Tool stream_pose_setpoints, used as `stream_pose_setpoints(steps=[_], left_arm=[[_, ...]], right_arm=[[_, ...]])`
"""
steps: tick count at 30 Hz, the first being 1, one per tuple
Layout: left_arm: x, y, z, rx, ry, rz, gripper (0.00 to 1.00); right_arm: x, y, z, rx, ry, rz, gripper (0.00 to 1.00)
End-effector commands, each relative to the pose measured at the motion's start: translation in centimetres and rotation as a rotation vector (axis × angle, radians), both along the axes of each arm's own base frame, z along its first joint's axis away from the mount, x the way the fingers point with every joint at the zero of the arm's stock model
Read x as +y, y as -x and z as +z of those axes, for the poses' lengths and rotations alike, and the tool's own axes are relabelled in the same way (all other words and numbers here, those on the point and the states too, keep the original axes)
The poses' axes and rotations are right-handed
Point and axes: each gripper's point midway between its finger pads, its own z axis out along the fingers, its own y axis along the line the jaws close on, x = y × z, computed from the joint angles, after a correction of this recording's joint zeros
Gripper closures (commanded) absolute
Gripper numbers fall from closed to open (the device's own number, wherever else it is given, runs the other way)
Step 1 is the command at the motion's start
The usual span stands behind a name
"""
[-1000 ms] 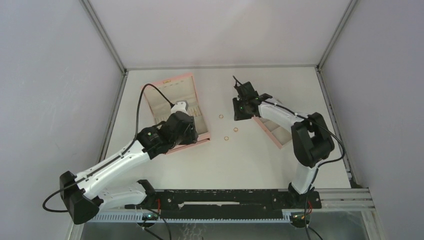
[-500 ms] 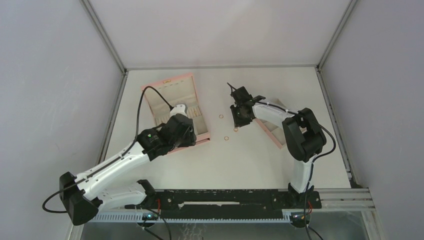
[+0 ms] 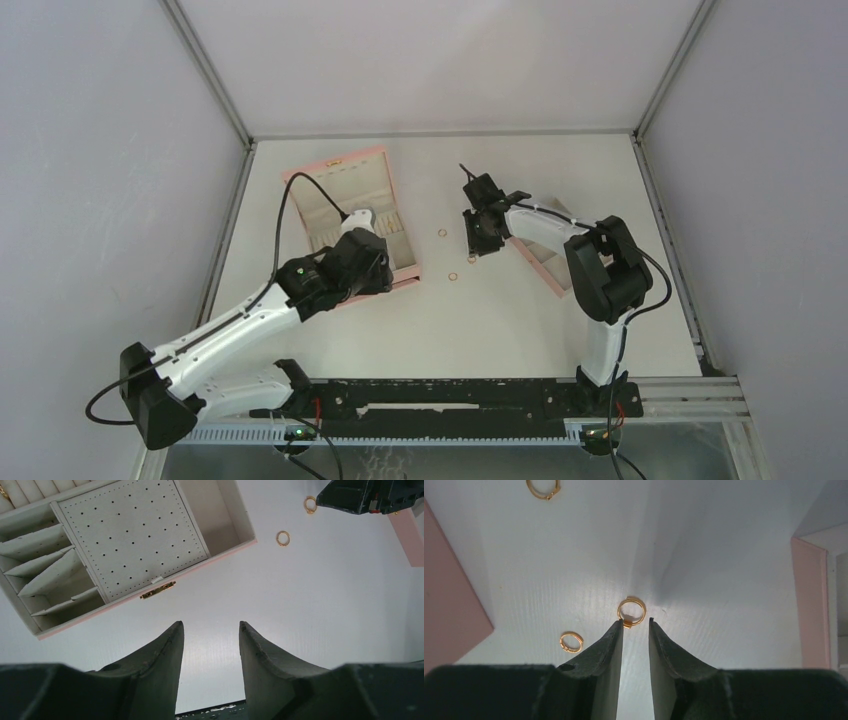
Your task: Organize the mixed jewelry
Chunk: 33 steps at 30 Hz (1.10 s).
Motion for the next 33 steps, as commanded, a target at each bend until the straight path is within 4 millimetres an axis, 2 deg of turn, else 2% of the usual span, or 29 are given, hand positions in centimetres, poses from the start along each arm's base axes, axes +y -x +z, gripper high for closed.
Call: stream_pose_setpoints(steps=[1, 6, 14, 25, 33], left_arm=[[-0.5, 0.0, 0.0, -0.005, 0.023, 0.003, 0.5], [-0.6, 0.1, 0.1, -0.006, 0.025, 0.0, 0.5], [-0.3, 0.4, -0.4, 0.0, 0.017, -0.002, 0.5], [-0.2, 0.5, -0.6, 0.002, 0.005, -0.012, 0.5], [-0.1, 0.5, -0.7, 0.002, -0.003, -0.018, 0.5]], right_arm=[[0.1, -1.0, 1.3, 0.008, -0.088, -0.305, 0.67], [0.4, -0.9, 1.9, 0.041, -0.174, -0.516, 0.67], [-0.4, 0.0, 1.6, 0.076, -0.152, -0.781, 0.71], [-0.9, 1.2, 0.3, 0.151, -0.129, -0.925, 0.75], [0.0, 0.7, 0.0, 0.178, -0.158, -0.941, 0.76]])
